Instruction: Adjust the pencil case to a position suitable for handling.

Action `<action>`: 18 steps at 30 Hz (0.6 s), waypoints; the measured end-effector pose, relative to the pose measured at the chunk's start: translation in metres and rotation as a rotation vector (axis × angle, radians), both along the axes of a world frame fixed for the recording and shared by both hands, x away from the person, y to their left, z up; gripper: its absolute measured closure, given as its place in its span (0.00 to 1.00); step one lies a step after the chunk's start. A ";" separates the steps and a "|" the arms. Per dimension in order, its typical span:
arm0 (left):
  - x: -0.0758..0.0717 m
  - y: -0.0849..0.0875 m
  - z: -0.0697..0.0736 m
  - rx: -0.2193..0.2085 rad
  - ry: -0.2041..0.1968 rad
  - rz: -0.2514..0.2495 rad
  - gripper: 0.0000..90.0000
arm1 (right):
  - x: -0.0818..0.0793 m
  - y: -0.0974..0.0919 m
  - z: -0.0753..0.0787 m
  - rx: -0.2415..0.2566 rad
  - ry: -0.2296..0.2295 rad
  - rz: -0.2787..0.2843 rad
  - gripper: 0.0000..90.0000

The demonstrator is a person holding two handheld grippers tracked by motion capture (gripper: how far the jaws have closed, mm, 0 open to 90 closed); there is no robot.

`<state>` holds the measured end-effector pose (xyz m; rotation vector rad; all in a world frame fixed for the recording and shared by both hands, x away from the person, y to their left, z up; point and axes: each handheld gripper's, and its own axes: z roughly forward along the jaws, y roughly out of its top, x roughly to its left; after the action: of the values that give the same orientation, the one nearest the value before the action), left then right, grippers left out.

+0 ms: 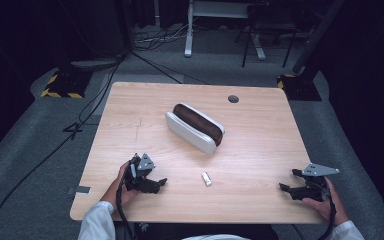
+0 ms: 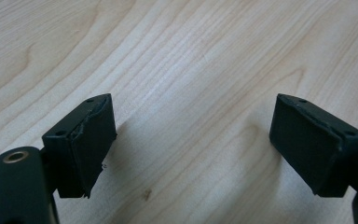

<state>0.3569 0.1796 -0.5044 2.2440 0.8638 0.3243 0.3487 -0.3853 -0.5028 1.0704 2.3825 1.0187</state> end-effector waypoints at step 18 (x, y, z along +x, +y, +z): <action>-0.007 0.006 0.000 -0.002 0.006 -0.005 0.16 | 0.000 0.141 0.000 -0.006 -0.006 0.260 0.23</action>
<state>0.3494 0.1851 -0.5045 2.2467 0.8611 0.3142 0.3483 -0.2448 -0.5028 0.7671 2.5656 1.0953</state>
